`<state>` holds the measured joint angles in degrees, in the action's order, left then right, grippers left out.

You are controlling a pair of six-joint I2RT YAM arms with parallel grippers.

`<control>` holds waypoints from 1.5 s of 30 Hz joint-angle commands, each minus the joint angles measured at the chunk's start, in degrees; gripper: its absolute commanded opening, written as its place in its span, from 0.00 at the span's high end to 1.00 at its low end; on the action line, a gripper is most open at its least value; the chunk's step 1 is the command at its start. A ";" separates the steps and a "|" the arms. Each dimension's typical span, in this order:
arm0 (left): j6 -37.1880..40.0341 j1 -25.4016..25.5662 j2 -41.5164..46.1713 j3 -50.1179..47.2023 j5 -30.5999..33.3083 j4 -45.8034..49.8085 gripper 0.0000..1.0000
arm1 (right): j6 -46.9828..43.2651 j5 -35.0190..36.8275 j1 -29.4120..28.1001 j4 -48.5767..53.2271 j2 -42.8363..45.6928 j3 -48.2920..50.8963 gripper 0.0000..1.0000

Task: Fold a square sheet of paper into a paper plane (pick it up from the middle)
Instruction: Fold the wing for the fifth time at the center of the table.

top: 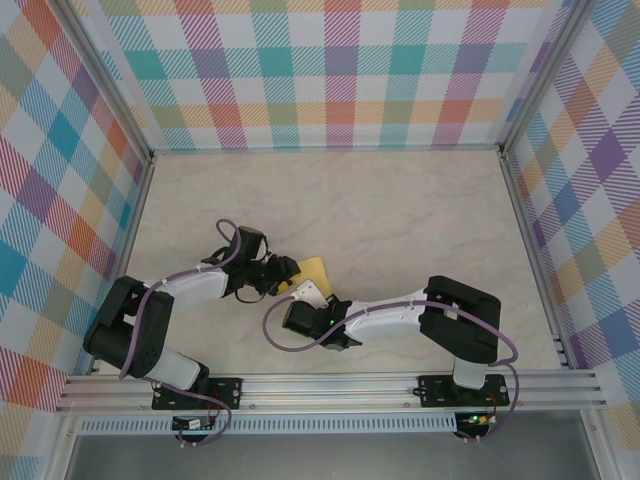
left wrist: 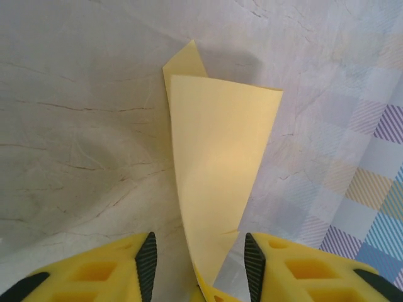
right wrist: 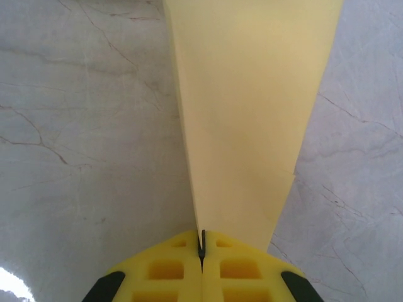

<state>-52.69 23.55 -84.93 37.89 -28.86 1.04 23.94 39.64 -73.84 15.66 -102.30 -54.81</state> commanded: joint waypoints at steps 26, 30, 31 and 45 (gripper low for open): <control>3.26 -1.05 -7.99 7.74 -0.21 5.55 0.96 | 3.35 -4.75 0.93 -3.81 5.24 5.50 0.83; 3.72 -1.05 -7.62 8.58 0.12 6.87 1.00 | 4.31 -4.19 0.98 -3.28 5.19 5.94 0.79; 3.69 -1.05 -7.62 8.74 0.04 6.87 1.00 | 4.27 -4.21 1.03 -3.19 5.14 5.94 0.80; 3.73 -1.05 -7.32 8.92 -0.98 7.31 1.00 | 4.33 -2.51 1.73 -2.54 3.46 4.68 0.75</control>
<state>-49.84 23.42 -92.51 45.82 -28.47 6.57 27.22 35.53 -72.66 11.68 -98.41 -49.54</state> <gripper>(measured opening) 0.037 0.252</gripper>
